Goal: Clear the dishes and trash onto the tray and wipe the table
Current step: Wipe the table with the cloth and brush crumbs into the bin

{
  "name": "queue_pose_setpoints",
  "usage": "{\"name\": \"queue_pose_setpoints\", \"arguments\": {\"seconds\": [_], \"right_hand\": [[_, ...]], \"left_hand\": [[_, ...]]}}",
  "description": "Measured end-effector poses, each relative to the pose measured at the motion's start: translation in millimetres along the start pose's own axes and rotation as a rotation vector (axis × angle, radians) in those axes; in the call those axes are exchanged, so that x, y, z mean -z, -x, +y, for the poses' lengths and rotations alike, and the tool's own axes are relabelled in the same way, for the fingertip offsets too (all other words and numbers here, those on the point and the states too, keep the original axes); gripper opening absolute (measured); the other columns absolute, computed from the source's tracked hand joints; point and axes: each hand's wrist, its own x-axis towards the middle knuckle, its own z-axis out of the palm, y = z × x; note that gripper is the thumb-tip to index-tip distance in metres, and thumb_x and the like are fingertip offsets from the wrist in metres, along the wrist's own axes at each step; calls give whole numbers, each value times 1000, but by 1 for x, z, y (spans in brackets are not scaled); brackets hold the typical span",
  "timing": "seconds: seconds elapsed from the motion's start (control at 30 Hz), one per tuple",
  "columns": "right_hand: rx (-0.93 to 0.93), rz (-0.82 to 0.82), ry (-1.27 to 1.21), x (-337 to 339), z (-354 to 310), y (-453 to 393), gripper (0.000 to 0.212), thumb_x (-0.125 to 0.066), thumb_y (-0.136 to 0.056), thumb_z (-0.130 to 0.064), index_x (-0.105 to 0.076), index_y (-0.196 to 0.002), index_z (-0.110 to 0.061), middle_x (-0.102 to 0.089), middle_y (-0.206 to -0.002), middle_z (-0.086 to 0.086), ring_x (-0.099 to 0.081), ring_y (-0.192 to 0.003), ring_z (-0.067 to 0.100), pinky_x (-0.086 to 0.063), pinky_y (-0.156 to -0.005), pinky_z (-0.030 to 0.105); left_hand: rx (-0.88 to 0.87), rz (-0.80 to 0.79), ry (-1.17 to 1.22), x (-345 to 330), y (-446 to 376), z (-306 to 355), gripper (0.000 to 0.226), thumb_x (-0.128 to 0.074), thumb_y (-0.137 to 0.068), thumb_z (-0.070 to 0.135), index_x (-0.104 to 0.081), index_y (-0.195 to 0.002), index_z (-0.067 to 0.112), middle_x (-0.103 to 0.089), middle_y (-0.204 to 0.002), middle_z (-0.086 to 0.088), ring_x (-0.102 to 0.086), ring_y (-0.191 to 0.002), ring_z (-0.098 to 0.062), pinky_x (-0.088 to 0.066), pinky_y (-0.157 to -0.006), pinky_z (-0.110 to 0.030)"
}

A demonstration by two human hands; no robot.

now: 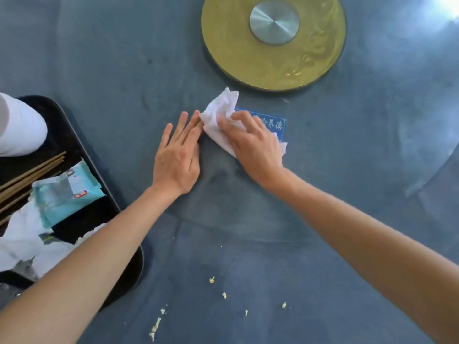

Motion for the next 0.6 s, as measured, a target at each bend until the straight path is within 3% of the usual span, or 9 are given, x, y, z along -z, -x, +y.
{"name": "queue_pose_setpoints", "arguments": {"seconds": [0.07, 0.13, 0.27, 0.33, 0.4, 0.5, 0.6], "right_hand": [[85, -38, -37, -6, -22, 50, 55, -74, -83, -8, -68, -133, -31, -66, -113, -5, -57, -81, 25, -33, -50, 29], [225, -72, -59, -12, -37, 97, 59, -72, -77, -4, -72, -131, -30, -70, -107, -5, -53, -72, 23, -16, -58, 28], [470, -184, -198, -10, -35, 144, 68, -60, -73, 8, -71, -131, -28, -63, -123, -3, -45, -75, 24, -42, -53, 35], [384, -104, -257, 13, -19, 120, 65, -56, -77, 9, -73, -128, -26, -65, -123, 0, -52, -77, 26, -35, -59, 31], [177, 34, -155, 37, 12, 65, 54, -63, -82, 6, -75, -125, -23, -68, -120, 4, -60, -87, 28, -28, -67, 28], [-171, 222, -5, 58, 76, -36, 40, -55, -90, -4, -71, -125, -13, -65, -124, 11, -61, -105, 33, -42, -71, 34], [-351, 160, 47, 56, 111, -83, 43, -48, -97, -13, -60, -135, -28, -55, -132, 6, -57, -113, 32, -47, -75, 38]], "left_hand": [[-18, -2, 5, 7, -4, -15, 54, -32, -98, 3, -38, -151, 8, -39, -161, -1, -23, -154, -22, -12, -127, -42], [-57, -21, -52, 16, -11, -28, 57, -25, -97, 6, -36, -153, 9, -36, -163, -2, -23, -154, -22, -11, -126, -41], [-69, -62, -100, 32, -26, -46, 60, -29, -93, 1, -38, -152, 12, -32, -165, 0, -22, -154, -22, -11, -126, -42], [-16, -47, -141, 36, -32, -43, 62, -33, -89, -7, -41, -149, 7, -31, -165, -6, -21, -155, -28, -14, -125, -46], [33, -28, -120, 33, -30, -25, 57, -36, -90, -3, -44, -147, 3, -29, -165, -13, -19, -155, -32, -15, -125, -50], [70, -60, 2, 9, -12, 19, 57, -35, -98, 19, -35, -154, 7, -22, -167, -10, -14, -156, -29, -13, -126, -50], [126, -35, -145, -18, 9, 42, 61, -27, -104, 33, -21, -160, 11, -14, -170, -6, -10, -157, -24, -9, -126, -47]]}}
